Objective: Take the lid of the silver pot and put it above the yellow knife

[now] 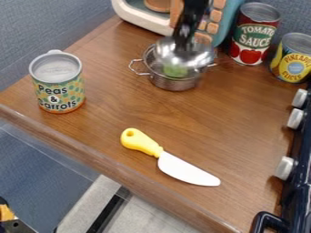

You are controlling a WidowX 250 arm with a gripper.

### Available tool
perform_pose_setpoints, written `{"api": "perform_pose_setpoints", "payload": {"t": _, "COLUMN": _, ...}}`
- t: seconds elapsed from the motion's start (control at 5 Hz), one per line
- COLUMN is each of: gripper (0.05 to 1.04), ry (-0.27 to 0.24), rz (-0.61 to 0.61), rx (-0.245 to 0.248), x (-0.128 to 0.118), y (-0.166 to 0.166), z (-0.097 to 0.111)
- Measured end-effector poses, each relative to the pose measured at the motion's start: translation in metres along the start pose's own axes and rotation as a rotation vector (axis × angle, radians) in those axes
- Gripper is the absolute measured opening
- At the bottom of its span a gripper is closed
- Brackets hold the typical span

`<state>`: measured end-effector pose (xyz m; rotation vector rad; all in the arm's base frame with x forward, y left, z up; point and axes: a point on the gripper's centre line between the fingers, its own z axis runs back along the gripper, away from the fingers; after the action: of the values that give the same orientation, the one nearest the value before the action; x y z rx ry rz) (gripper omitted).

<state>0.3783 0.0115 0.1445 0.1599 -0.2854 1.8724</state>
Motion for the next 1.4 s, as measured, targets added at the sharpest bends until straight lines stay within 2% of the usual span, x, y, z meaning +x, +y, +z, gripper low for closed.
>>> {"api": "perform_pose_setpoints", "payload": {"t": 0.2, "gripper": 0.277, "ry": 0.023, "rz": 0.011, "rx": -0.030, "x": 0.003, "y": 0.017, "z": 0.018}}
{"api": "perform_pose_setpoints", "payload": {"t": 0.4, "gripper": 0.277, "ry": 0.064, "rz": -0.037, "rx": -0.055, "x": -0.011, "y": 0.045, "z": 0.026}}
{"api": "perform_pose_setpoints", "payload": {"t": 0.8, "gripper": 0.277, "ry": 0.029, "rz": -0.237, "rx": -0.030, "x": -0.059, "y": 0.114, "z": -0.004}}
{"api": "perform_pose_setpoints", "payload": {"t": 1.0, "gripper": 0.277, "ry": -0.002, "rz": -0.271, "rx": -0.046, "x": -0.067, "y": 0.128, "z": -0.012}}
{"api": "perform_pose_setpoints", "payload": {"t": 1.2, "gripper": 0.277, "ry": -0.027, "rz": -0.266, "rx": -0.065, "x": -0.069, "y": 0.124, "z": -0.018}}
{"api": "perform_pose_setpoints", "payload": {"t": 1.4, "gripper": 0.277, "ry": -0.024, "rz": -0.249, "rx": -0.081, "x": -0.075, "y": 0.116, "z": -0.016}}
